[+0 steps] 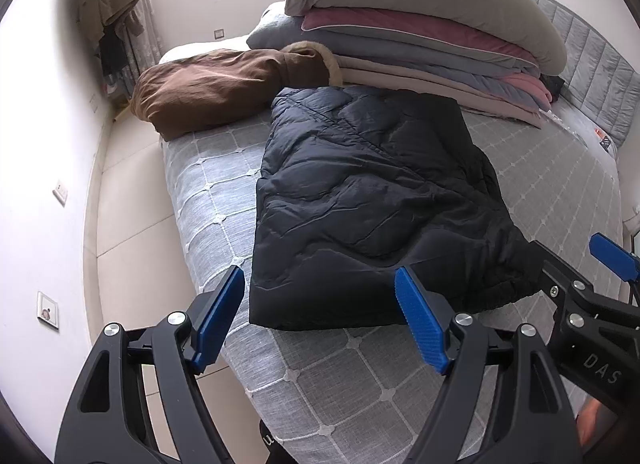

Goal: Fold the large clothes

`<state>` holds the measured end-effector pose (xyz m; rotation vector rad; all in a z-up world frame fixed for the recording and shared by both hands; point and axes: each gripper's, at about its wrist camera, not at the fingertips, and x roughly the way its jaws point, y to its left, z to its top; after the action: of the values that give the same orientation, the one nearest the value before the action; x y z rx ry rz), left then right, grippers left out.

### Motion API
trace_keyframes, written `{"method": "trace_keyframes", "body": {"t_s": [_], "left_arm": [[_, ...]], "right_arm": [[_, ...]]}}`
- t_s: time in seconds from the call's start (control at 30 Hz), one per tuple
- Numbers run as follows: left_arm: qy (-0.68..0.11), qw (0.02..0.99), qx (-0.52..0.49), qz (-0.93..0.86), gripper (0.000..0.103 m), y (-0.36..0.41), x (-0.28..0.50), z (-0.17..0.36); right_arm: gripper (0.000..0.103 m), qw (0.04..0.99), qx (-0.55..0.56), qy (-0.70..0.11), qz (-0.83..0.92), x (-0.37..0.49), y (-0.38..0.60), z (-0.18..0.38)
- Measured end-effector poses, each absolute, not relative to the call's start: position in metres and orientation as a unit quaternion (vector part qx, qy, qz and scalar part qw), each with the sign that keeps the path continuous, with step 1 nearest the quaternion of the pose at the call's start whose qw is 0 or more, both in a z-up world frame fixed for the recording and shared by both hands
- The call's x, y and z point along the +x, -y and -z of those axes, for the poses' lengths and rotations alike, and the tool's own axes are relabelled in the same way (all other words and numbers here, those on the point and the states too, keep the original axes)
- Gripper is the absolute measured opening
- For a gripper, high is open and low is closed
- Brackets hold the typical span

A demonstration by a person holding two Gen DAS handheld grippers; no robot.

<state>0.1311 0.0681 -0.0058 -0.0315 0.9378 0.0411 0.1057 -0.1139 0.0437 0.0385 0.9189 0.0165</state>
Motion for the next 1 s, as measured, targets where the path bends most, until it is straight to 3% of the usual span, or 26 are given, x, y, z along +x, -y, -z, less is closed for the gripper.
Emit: {"method": "trace_keyframes", "body": {"t_s": [1.0], "left_arm": [[-0.450,0.893,-0.011,-0.020,0.074,-0.0621,0.1318,0.0072]], "right_arm": [[0.093,0.896,0.021,-0.444,-0.009,0.1070,0.1165,-0.0426]]}}
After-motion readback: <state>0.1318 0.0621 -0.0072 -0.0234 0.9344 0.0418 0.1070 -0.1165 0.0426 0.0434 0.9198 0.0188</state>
